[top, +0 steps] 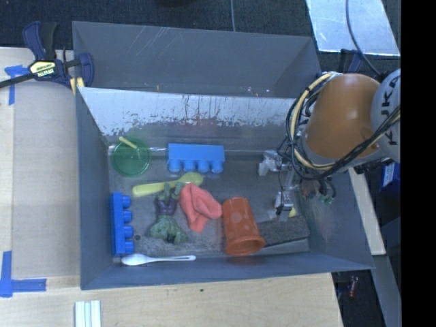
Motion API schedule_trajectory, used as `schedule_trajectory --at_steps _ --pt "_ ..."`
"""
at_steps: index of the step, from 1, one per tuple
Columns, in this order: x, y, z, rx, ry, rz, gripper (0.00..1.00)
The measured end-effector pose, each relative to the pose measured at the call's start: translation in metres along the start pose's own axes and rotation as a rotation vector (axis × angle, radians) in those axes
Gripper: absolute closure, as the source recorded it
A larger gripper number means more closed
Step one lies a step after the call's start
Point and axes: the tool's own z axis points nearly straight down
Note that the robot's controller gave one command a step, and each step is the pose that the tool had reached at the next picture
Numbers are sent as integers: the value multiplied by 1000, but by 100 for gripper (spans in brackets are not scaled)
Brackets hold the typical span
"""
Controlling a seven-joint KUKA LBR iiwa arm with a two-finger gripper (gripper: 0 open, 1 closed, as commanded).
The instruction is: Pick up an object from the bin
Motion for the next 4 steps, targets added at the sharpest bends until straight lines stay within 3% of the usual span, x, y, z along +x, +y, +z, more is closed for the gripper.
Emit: schedule_trajectory --at_steps 1,2,3,4 --pt "30 16 54 1 -5 -40 0" --pt "58 39 63 3 -17 -49 0" --pt "55 61 64 6 -19 -180 0" --pt "29 92 66 6 -16 -310 0"
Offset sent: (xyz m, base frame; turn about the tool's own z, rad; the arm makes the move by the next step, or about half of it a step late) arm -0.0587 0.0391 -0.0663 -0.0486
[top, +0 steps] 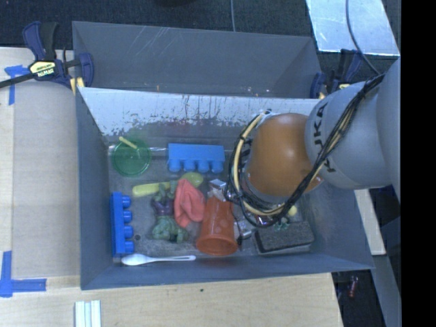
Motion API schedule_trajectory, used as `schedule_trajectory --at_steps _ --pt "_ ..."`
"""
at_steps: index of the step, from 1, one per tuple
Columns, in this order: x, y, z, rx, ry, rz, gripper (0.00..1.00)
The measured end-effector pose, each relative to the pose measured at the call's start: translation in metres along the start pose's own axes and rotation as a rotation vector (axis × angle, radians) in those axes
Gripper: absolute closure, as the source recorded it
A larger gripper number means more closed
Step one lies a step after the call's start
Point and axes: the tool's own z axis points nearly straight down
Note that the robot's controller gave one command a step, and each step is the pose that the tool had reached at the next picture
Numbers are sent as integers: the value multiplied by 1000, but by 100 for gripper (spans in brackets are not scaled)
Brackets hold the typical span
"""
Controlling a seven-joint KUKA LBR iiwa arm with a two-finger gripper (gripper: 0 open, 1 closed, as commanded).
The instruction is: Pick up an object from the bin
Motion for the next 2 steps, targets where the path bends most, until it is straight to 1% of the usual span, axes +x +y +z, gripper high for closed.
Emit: schedule_trajectory --at_steps 1,2 --pt "-67 15 -2 1 0 -102 100" --pt "-67 15 -2 1 0 -103 100"
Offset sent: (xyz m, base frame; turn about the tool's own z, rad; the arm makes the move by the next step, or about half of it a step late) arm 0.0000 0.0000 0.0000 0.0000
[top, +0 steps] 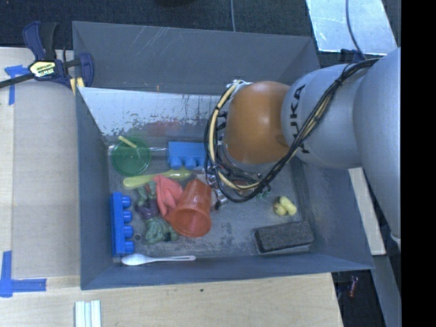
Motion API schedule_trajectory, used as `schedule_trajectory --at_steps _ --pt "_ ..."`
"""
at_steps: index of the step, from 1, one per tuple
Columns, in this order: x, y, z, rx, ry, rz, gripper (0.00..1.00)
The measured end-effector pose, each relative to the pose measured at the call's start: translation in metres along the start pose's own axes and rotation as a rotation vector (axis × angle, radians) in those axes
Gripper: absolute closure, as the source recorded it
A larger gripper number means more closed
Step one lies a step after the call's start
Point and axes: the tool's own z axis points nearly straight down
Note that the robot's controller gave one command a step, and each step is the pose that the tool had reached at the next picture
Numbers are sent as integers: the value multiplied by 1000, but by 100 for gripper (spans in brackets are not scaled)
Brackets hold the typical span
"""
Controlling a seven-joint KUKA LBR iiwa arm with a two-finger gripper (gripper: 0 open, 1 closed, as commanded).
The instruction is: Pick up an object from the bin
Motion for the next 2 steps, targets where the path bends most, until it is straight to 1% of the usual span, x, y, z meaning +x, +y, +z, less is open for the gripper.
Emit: schedule_trajectory --at_steps 1,2 --pt "3 13 -79 -1 1 -4 100" --pt "-1 12 -138 -3 5 -204 100"
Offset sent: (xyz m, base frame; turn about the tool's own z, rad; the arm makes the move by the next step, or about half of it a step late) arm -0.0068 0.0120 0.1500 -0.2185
